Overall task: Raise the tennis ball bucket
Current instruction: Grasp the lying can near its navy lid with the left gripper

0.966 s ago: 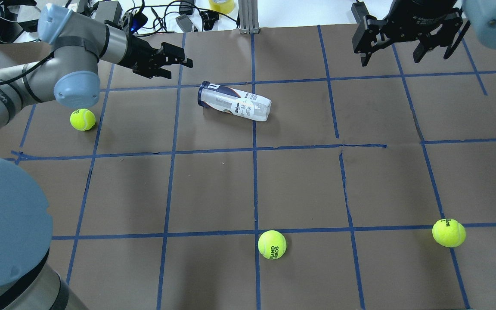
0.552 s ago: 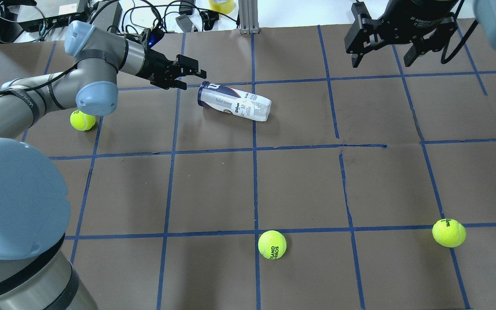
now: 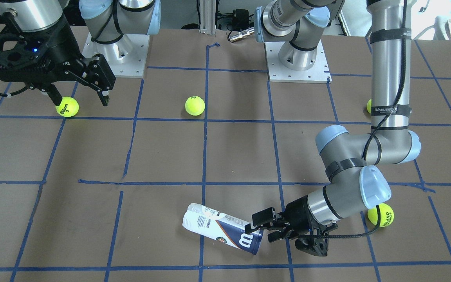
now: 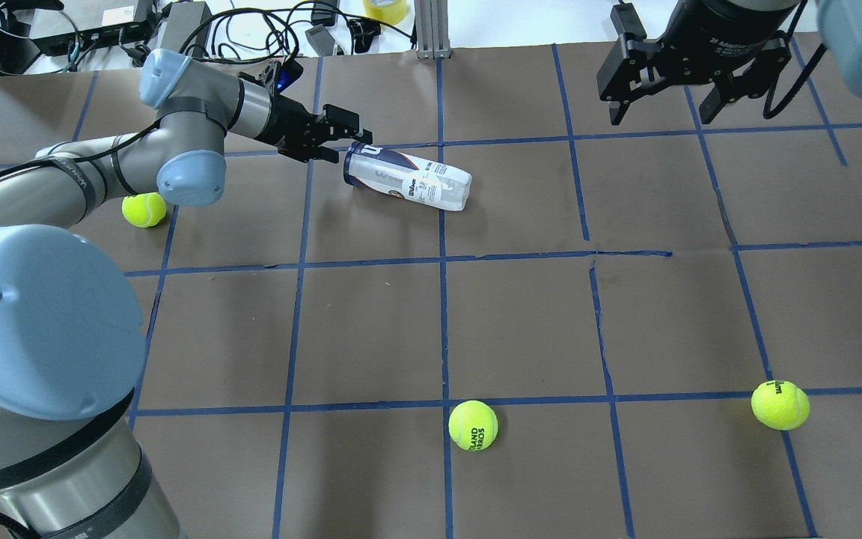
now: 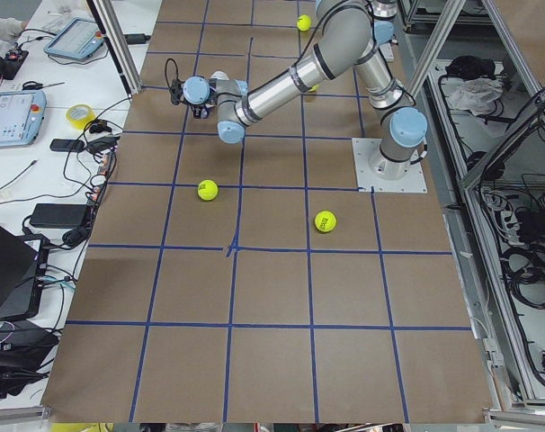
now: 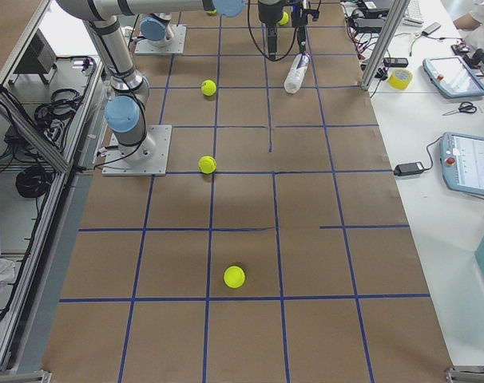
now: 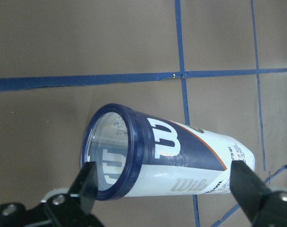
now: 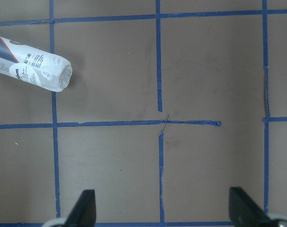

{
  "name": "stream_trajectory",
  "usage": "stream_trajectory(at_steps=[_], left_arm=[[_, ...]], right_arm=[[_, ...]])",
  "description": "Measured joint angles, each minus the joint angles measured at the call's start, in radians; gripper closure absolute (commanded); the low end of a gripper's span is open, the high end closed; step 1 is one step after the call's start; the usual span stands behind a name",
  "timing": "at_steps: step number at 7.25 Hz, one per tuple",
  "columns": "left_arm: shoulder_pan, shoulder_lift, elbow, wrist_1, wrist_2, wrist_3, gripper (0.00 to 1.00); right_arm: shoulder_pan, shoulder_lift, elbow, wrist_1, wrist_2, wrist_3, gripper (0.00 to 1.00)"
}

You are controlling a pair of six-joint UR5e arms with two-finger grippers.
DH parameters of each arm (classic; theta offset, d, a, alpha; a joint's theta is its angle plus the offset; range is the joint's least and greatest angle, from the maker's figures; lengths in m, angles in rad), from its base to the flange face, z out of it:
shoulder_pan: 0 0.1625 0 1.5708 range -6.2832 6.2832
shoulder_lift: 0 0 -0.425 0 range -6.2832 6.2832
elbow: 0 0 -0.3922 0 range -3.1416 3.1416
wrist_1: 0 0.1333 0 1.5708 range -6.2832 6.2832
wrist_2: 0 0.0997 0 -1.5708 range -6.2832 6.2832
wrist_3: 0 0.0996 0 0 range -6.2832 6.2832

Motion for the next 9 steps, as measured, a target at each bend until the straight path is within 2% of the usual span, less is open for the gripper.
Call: stream_trajectory(at_steps=[4,5,6,7,9], left_arm=[[-0.021,-0.055,0.029,0.037,-0.029,-0.068,0.0],[-0.028,-0.057,0.03,0.037,-0.03,-0.109,0.27],[-0.034,-0.058,0.03,0.035,-0.03,-0.153,0.92],[-0.038,-0.059,0.029,0.029,-0.031,-0.201,1.0],[-0.04,-0.055,0.029,0.023,-0.032,-0.322,1.0]], right_arm=[[0.0,-0.006,0.003,-0.005,-0.012,0.027,0.0],[0.0,-0.011,0.003,-0.003,-0.016,0.067,0.0],[0.0,-0.014,0.003,-0.002,-0.017,0.092,0.0],[0.0,-0.015,0.003,-0.003,-0.018,0.101,0.0],[0.001,-0.016,0.003,-0.006,-0.018,0.104,0.0]])
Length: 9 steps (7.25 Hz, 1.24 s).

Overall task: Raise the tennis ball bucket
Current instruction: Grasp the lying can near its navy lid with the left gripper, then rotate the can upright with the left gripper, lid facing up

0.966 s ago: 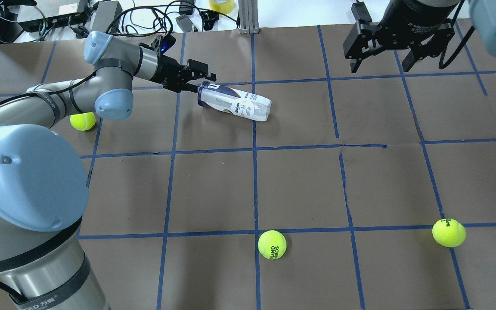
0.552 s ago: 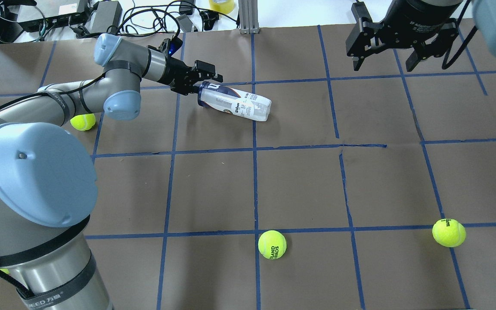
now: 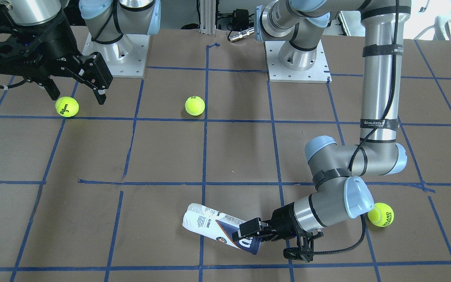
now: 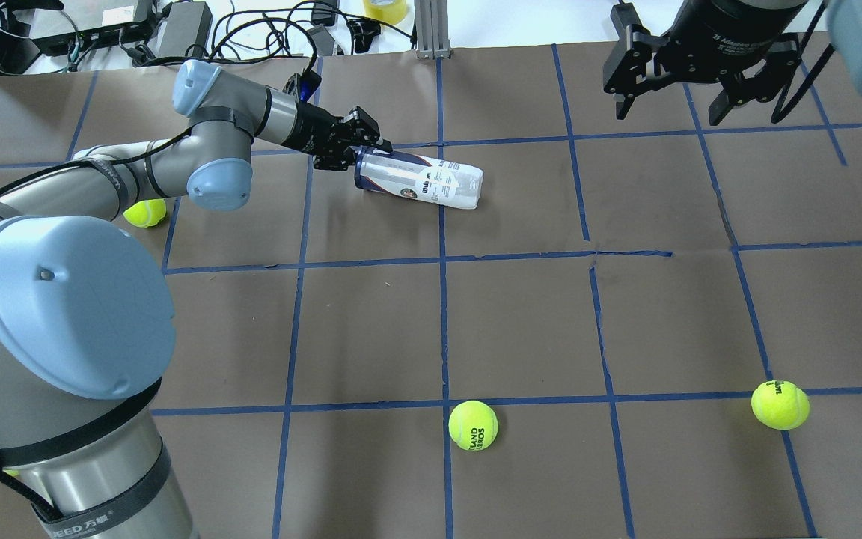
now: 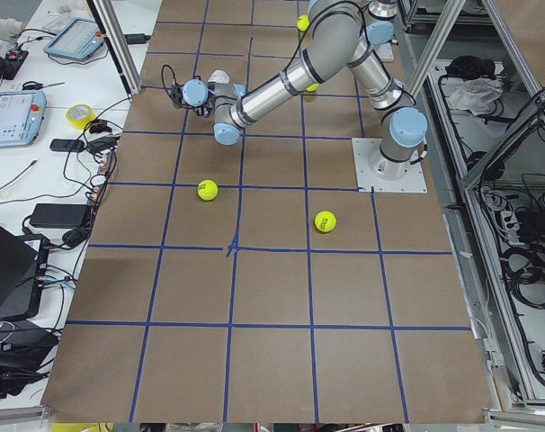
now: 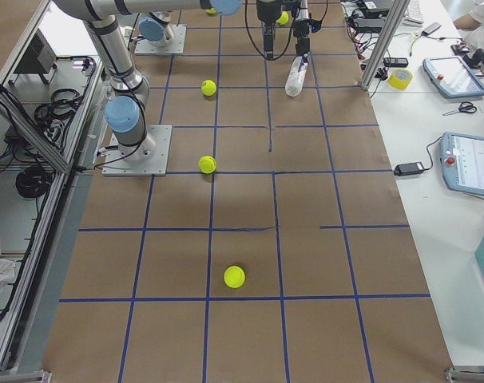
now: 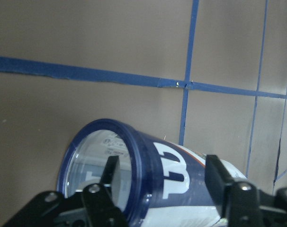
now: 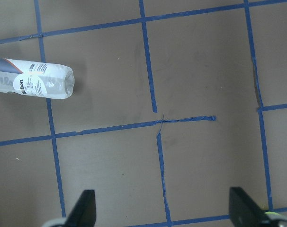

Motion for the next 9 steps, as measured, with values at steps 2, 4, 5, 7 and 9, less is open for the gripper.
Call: stream_trajectory(at_steps=[2,4,5,7,9], left_arm=[[0.0,0.026,0.007,-0.001,0.007,-0.123,1.0],[0.001,0.065,0.048,-0.03,0.032,-0.231,1.0],[0.001,0.085,0.089,-0.071,0.081,-0.255,1.0],[-0.005,0.127,0.191,-0.176,0.19,-0.263,1.0],[-0.042,0.163,0.245,-0.229,0.357,-0.196,1.0]], right_arm=[[0.0,0.001,0.0,-0.002,0.001,0.0,0.0],[0.0,0.004,0.0,-0.004,0.004,-0.001,0.0],[0.0,0.004,0.0,-0.004,0.005,-0.001,0.0],[0.0,0.005,0.0,-0.004,0.005,-0.001,0.0],[0.0,0.005,0.0,-0.004,0.006,-0.002,0.0]])
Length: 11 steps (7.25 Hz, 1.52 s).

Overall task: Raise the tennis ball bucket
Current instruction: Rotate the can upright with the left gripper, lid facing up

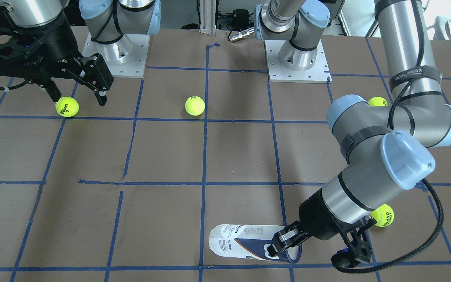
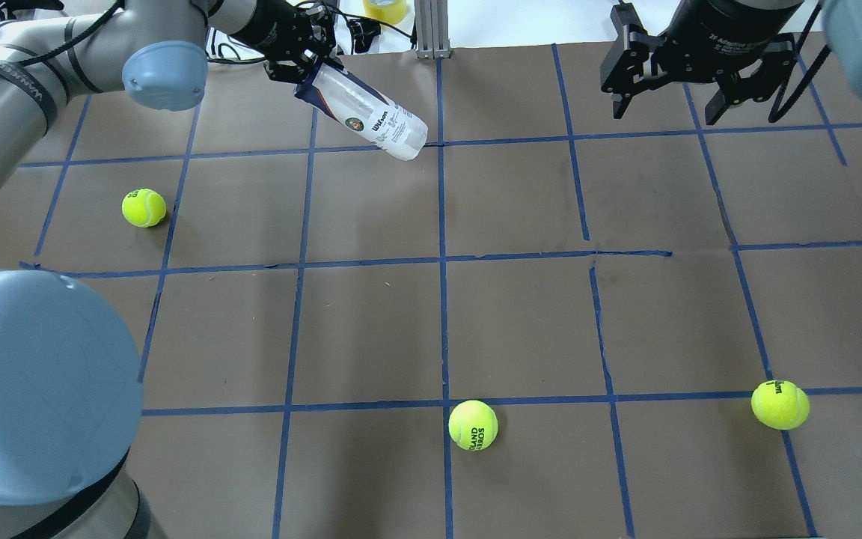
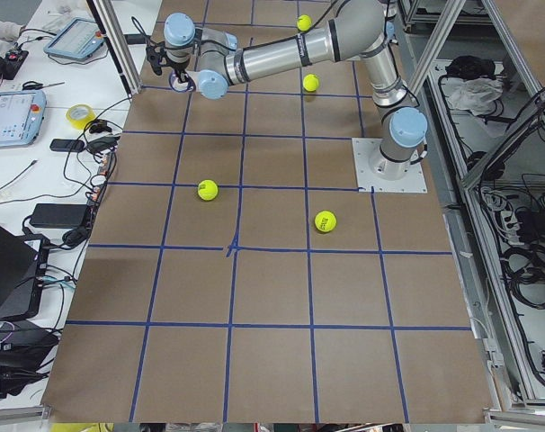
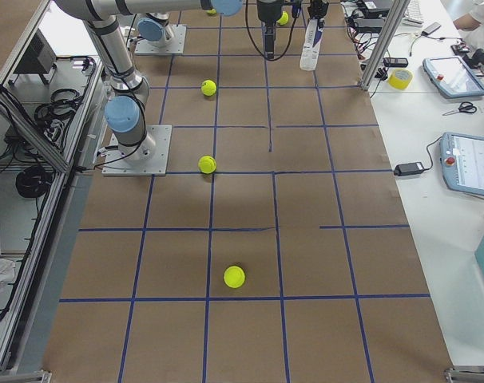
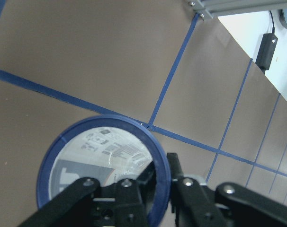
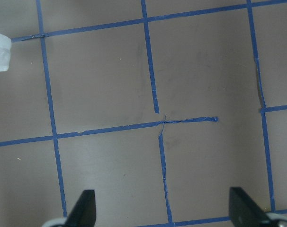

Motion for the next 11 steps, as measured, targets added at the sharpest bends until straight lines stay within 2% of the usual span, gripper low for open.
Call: stream_trajectory(at_steps=[3,4,7,10,11], left_arm=[[-0.112,0.028,0.009,-0.041,0.349,0.286,1.0],[-0.15,0.031,0.008,-0.036,0.41,0.327,1.0],[-0.212,0.029,-0.012,0.02,0.47,0.362,1.0],[-0.233,0.055,-0.108,0.124,0.474,0.431,1.0],[-0.235,0.063,-0.125,0.132,0.473,0.441,0.68]], right_arm=[[-0.001,0.001,0.0,0.0,-0.002,-0.001,0.0],[-0.001,0.0,0.0,0.001,-0.003,-0.002,0.0],[0.0,-0.001,0.001,0.003,0.001,-0.002,0.0],[0.0,0.0,0.001,0.003,0.003,-0.004,0.0],[0.0,-0.001,0.001,0.003,0.002,-0.004,0.0]])
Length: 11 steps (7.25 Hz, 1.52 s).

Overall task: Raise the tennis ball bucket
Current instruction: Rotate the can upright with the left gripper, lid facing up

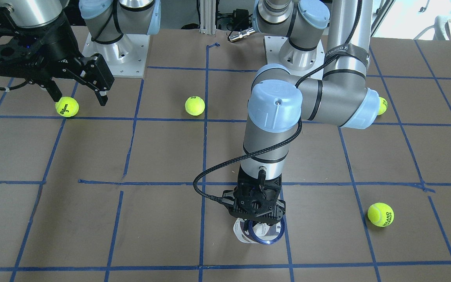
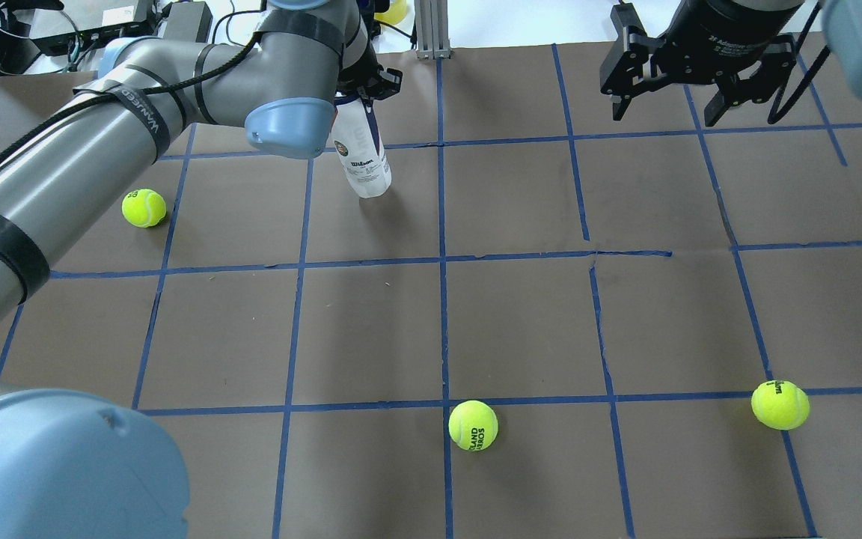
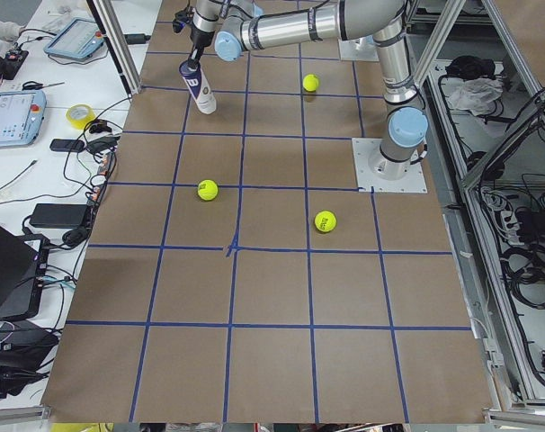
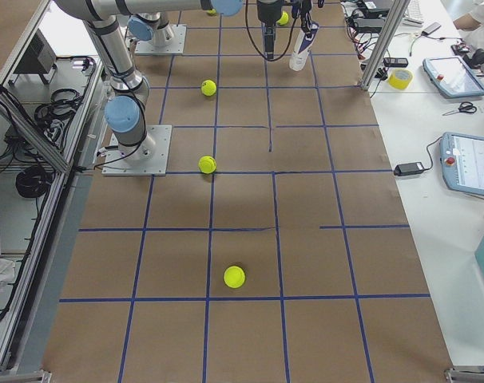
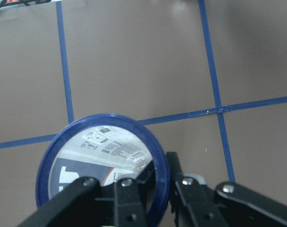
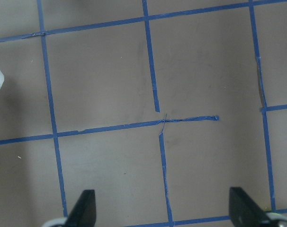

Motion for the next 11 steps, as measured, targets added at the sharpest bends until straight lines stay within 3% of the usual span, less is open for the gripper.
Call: stream_trajectory(at_steps=[4,5,11], left_arm=[[-0.002,0.006,-0.016,0.006,-0.012,0.007,0.67],[-0.002,0.007,-0.016,0.004,-0.014,0.007,1.0],[0.013,0.04,-0.005,-0.051,-0.1,-0.006,1.0]], right_arm=[[0.0,0.0,0.0,0.001,-0.001,-0.002,0.0],[0.0,0.0,0.0,0.001,-0.001,-0.003,0.0],[-0.001,0.0,0.0,0.001,0.002,-0.003,0.0]])
